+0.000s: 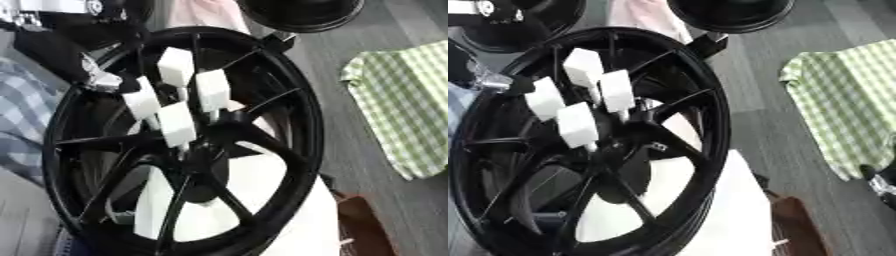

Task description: Pull the pin out of the wheel hub.

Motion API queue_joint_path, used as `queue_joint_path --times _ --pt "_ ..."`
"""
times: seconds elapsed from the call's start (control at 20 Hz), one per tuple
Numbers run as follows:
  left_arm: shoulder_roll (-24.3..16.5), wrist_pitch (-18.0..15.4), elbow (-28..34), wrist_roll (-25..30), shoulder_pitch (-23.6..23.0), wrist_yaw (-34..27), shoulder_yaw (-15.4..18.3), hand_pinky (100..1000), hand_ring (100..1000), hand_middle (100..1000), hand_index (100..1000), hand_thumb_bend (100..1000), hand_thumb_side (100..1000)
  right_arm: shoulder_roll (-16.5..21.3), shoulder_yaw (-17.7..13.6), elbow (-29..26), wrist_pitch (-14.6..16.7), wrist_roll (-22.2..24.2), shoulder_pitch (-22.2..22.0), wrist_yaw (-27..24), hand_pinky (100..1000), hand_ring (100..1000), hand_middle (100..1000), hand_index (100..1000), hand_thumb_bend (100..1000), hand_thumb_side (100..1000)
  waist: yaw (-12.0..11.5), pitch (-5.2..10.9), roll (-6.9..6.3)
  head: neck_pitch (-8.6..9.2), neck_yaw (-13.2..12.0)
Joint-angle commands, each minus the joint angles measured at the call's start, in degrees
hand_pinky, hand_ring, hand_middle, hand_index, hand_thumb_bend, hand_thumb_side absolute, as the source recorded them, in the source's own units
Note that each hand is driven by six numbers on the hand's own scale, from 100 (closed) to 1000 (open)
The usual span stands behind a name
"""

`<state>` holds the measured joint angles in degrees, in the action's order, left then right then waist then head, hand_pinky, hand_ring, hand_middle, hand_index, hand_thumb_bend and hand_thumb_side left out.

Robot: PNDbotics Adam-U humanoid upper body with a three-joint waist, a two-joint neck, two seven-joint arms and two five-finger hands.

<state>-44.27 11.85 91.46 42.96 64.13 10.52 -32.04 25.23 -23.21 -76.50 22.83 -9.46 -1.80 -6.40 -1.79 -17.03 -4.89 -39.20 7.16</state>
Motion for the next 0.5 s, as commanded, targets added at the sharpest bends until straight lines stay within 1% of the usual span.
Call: queue_joint_path --times 0.05,0.2,0.5 --pt "-0.8 -0.1 -0.1 0.5 1.0 0.3 0.3 923 836 745 905 471 512 1.7 -0.2 -0.5 -0.1 -0.2 0.0 0.1 672 721 629 807 677 234 0.1 1.32 0.19 0.02 0.0" --pt "-0.8 -0.3 -0.2 0.8 1.0 0.5 0.3 921 834 743 903 467 518 1.7 -0.2 -0.5 -0.1 -0.2 0.0 0.1 672 721 629 807 677 234 0.1 1.30 0.20 0.04 -0.1" --pt "-0.9 0.0 -0.7 1.4 0.8 2.0 -0.3 919 834 741 895 529 550 1.8 -0.1 -0.5 -0.1 -0.3 0.0 0.1 672 721 629 807 678 235 0.1 1.31 0.16 0.02 -0.2"
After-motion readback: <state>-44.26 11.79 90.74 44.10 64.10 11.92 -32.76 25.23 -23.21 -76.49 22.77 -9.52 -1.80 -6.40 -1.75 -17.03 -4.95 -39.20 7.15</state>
